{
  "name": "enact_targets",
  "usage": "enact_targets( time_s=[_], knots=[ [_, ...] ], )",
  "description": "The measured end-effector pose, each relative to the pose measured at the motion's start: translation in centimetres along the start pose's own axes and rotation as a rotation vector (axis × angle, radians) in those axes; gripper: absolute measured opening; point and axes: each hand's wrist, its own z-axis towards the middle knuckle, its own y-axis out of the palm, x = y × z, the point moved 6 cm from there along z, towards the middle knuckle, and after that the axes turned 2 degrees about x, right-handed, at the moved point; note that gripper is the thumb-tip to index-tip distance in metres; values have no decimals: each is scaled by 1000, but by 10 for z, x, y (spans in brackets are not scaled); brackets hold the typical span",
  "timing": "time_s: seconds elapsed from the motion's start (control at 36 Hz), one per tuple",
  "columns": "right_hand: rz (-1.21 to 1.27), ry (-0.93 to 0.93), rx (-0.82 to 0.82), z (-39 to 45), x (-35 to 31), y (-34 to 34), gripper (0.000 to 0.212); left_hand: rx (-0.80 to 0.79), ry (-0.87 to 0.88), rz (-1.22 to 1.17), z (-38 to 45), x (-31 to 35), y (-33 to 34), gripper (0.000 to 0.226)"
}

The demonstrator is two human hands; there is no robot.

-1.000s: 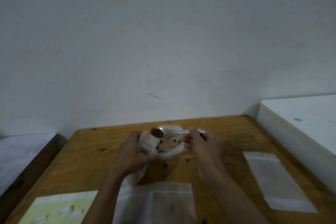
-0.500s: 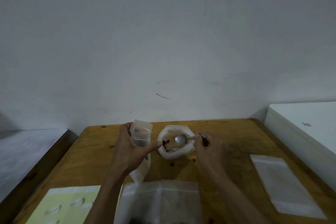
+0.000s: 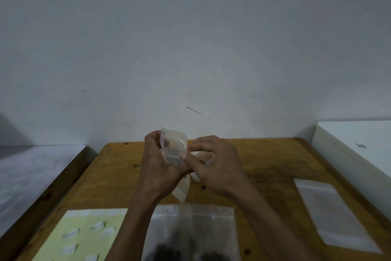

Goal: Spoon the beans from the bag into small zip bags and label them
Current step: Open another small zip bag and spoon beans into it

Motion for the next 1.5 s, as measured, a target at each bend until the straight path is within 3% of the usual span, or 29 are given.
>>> enact_targets(
  time_s=[0.14, 0.19, 0.31, 0.39, 0.5, 0.64, 0.72, 0.86, 1.03, 1.19, 1.33, 1.5],
  knots=[
    [-49, -101, 104, 7, -5, -8, 20, -17, -8, -16, -3, 0, -11, 120],
    [-78, -137, 146, 5, -7, -17, 21, -52, -22, -107, -5, -2, -15, 98],
    [-63, -87, 100, 6, 1, -27, 27, 15, -34, -358, -4, -1, -26, 32],
    [-37, -80, 117, 7, 2, -37, 27, 45, 3, -388, -2, 5, -31, 17],
    [64, -69, 79, 2, 4, -44, 24, 65, 33, -430, -4, 17, -33, 17],
    [114, -99, 70, -7, 3, -50, 18, -114, 13, -528, -13, 22, -27, 20],
    [192, -63, 10, -12, 5, -47, 17, -113, 12, -468, -18, 27, -22, 22],
    [525, 136, -174, -22, 11, -34, 42, -114, 2, -453, -24, 33, -14, 17],
    [587, 190, -161, -31, 11, -26, 19, -184, -92, -576, -37, 37, -3, 27],
    [637, 243, -171, -38, 13, -25, 24, -180, -127, -564, -47, 34, 5, 18],
    [630, 263, -173, -43, 13, -27, 1, -123, -95, -516, -51, 38, 5, 15],
    [670, 343, -134, -47, 19, -39, 30, -110, -166, -558, -52, 38, 3, 21]
  ],
)
